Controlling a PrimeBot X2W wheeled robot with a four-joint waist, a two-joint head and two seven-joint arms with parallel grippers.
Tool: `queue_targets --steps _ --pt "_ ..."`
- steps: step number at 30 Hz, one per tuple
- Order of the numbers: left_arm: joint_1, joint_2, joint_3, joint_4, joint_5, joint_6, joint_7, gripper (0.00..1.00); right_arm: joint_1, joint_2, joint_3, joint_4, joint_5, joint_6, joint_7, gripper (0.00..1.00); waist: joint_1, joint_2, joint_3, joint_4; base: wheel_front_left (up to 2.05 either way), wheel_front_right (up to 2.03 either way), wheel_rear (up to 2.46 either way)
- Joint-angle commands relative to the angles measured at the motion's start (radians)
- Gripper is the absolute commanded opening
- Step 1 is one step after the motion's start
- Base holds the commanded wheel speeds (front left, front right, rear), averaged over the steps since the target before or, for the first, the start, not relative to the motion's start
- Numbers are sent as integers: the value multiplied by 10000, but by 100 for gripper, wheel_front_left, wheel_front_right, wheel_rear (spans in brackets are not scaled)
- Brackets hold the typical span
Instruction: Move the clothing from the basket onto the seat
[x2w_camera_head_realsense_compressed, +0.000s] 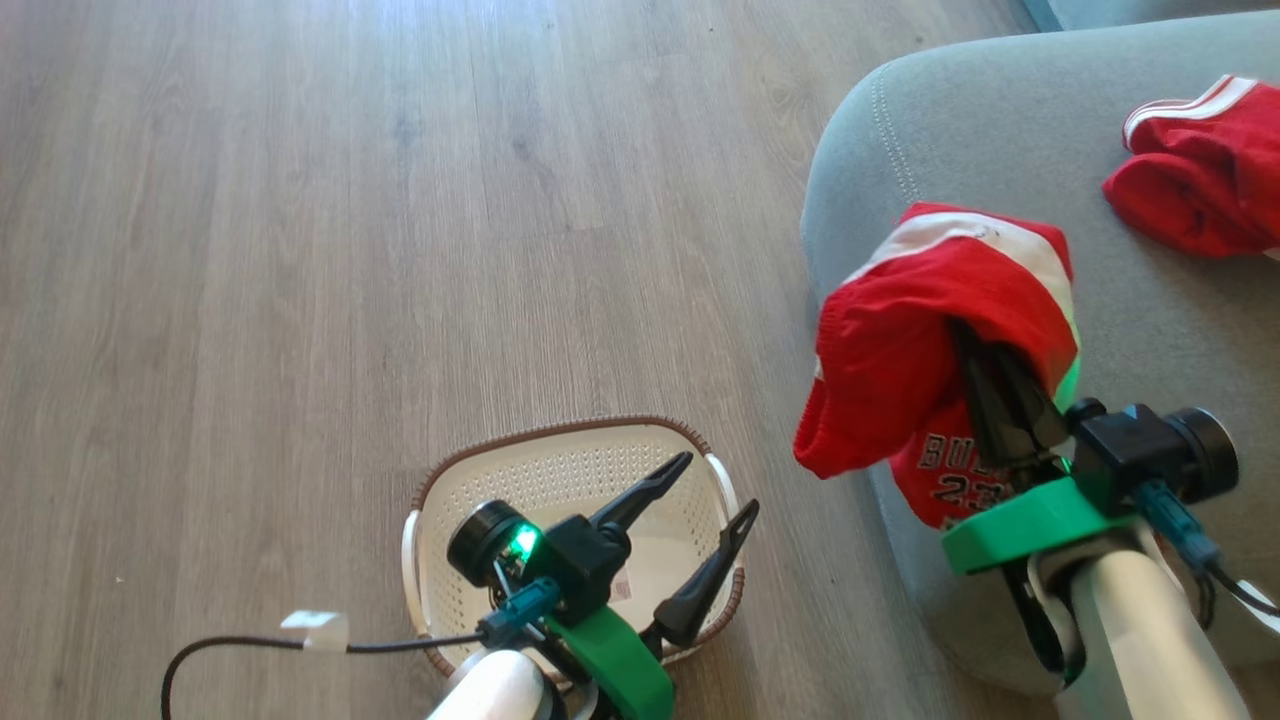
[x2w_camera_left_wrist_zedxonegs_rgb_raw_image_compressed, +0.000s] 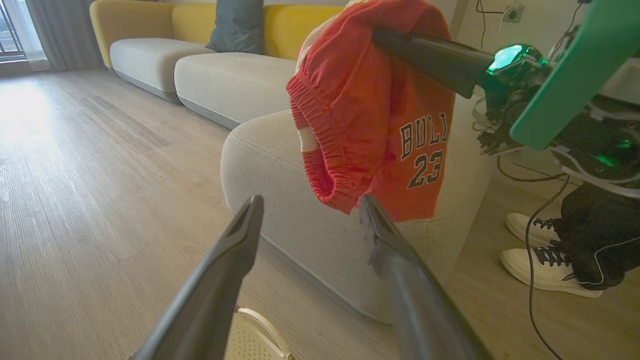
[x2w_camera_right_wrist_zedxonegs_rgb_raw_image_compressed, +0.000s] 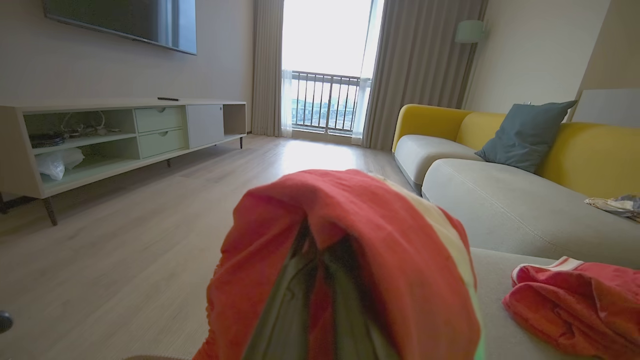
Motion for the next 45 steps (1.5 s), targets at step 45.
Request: queue_targets --steps 45 --pt "-32 28 864 40 -98 -13 -51 100 251 475 -874 6 980 -2 -65 0 0 0 362 -645 0 0 0"
